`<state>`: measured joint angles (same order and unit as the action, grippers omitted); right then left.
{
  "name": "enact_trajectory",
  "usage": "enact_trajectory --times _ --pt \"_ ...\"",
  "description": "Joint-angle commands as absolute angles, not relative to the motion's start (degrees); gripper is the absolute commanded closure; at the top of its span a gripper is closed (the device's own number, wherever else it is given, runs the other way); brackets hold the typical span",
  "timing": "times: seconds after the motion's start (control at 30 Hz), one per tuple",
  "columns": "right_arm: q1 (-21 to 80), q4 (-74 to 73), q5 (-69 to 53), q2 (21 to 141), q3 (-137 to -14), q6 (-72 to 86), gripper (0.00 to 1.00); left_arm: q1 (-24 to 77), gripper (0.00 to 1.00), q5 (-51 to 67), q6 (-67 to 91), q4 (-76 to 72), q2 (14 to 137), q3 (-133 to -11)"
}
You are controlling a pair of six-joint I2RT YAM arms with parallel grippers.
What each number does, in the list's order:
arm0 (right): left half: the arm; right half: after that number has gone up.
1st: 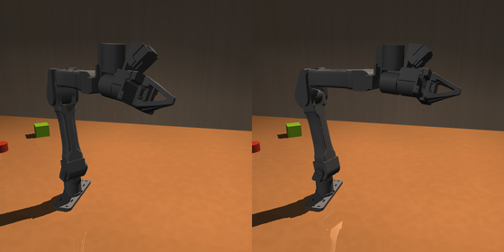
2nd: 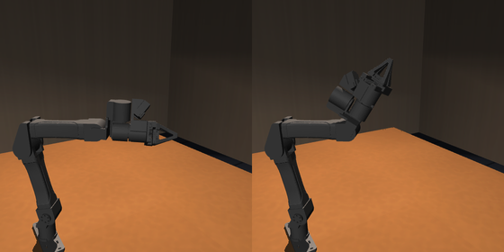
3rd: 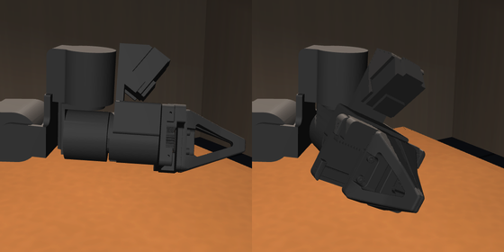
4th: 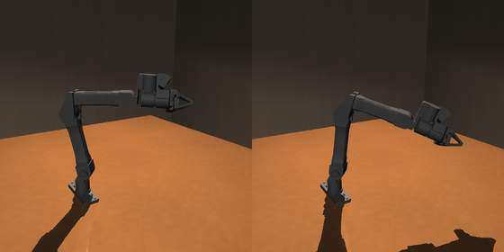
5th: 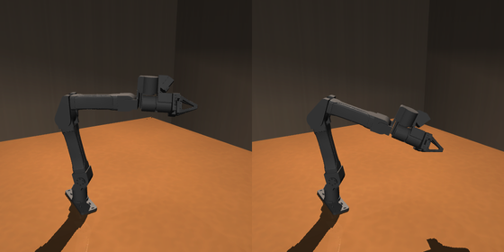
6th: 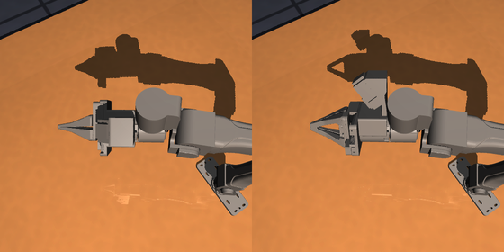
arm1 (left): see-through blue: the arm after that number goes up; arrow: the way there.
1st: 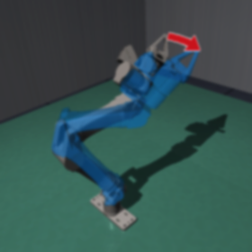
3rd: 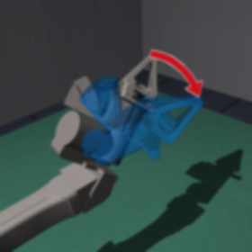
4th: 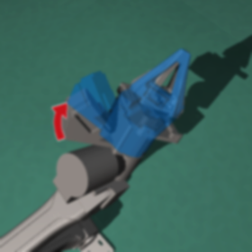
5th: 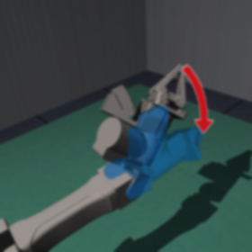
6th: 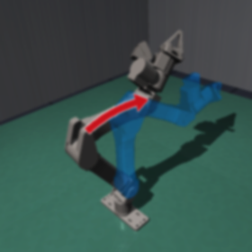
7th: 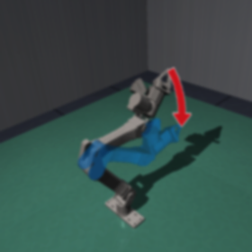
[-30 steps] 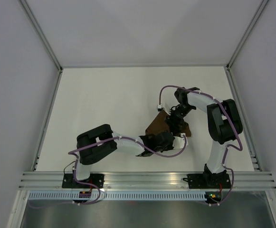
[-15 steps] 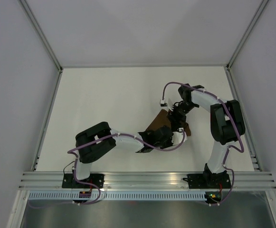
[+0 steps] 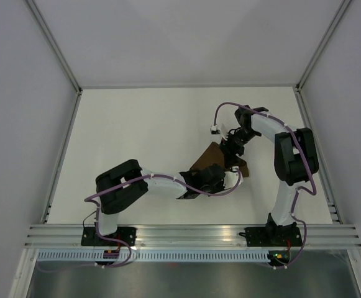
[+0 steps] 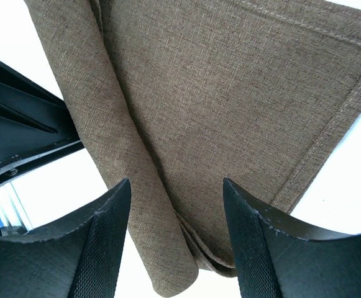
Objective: Fold the napkin, place the utensils inside, and roll it up
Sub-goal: Roll the napkin at the center of the board.
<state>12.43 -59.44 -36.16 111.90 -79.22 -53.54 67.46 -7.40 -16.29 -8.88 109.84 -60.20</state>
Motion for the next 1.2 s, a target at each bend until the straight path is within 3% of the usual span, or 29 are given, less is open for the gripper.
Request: enact_trajectory --times 0.0,0.53,1.0,1.17 --pt "12.3 -60.9 -36.9 112.0 -81.5 -53.5 0.34 67.3 0.59 -8.7 -15.5 -6.3 107.7 -60.8" --pt "12.6 -69.5 -40.1 112.1 -80.2 -63.7 0.45 67.3 0.58 -9.3 -16.4 -4.4 108.5 -64.0" --pt "13.4 -61.7 -36.7 114.8 -78.5 -57.2 0.66 67.3 0.58 -9.1 -16.7 -3.0 108.2 -65.7" --pt "13.4 -61.8 -36.1 115.9 -79.5 -56.6 0.68 68.6 0.55 -12.3 -18.4 -5.5 105.9 -64.5"
